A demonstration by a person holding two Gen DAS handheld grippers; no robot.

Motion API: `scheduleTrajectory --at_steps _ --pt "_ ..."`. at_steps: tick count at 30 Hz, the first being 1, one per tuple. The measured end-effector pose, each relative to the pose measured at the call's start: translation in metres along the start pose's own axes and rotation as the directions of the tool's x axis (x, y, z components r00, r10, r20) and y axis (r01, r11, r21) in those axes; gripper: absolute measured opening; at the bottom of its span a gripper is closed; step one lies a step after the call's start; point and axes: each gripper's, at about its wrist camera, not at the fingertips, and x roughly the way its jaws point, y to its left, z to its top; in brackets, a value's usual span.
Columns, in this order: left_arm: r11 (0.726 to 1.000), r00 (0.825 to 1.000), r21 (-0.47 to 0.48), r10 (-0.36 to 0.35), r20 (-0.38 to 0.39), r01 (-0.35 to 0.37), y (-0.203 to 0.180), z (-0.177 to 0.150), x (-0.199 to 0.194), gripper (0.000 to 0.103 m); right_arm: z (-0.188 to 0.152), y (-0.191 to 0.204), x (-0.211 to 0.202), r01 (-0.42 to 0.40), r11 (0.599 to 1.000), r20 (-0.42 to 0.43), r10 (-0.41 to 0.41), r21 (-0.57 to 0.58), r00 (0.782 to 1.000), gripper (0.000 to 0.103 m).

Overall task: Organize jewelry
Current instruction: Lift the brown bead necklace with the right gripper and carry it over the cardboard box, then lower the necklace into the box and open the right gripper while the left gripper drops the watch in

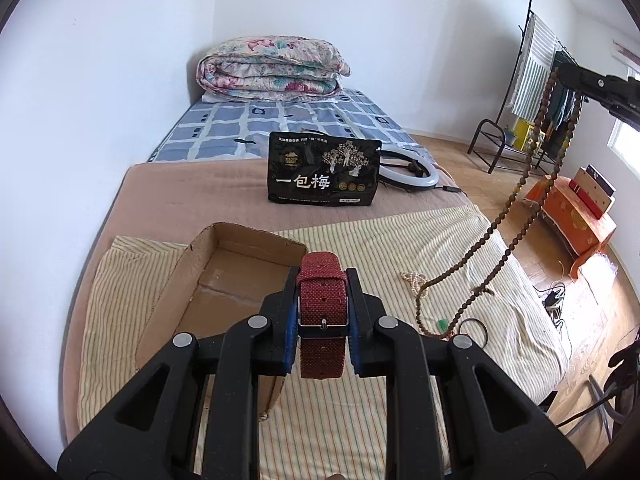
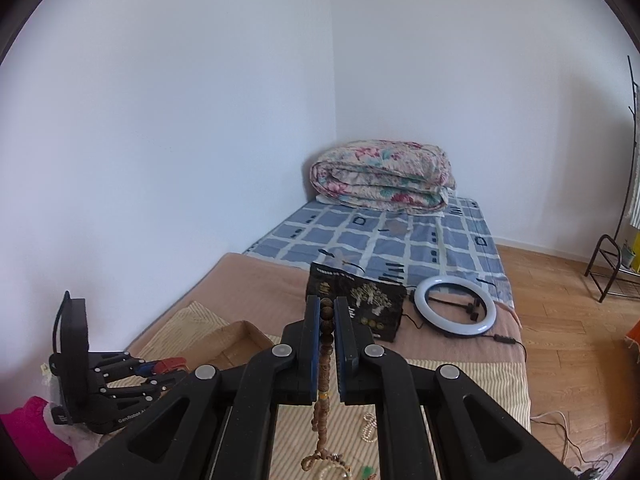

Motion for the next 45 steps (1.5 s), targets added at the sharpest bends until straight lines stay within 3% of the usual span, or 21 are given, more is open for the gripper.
scheduleTrajectory --at_steps 14,26,34,45 --pt "0.997 0.999 -0.063 0.047 -0.006 -0.048 0.057 -0.008 -0.009 0.019 0.046 0.086 0.033 -0.100 0.991 0.025 0.102 -0.092 0.994 0.004" --pt "0.994 0.998 -0.096 0.053 -0.035 -0.056 0.085 -0.021 -0.003 0.019 0.068 0.121 0.073 -0.121 0.986 0.013 0.123 -0.114 0.992 0.004" --pt "0.992 0.997 -0.116 0.048 -0.058 -0.055 0.096 -0.027 0.010 0.019 0.062 0.129 0.111 -0.127 0.986 -0.027 0.124 -0.112 0.992 0.004" --pt "0.986 0.994 -0.155 0.043 -0.103 -0.059 0.114 -0.044 0.035 0.019 0.023 0.124 0.178 -0.093 0.989 -0.145 0.076 -0.114 0.986 0.004"
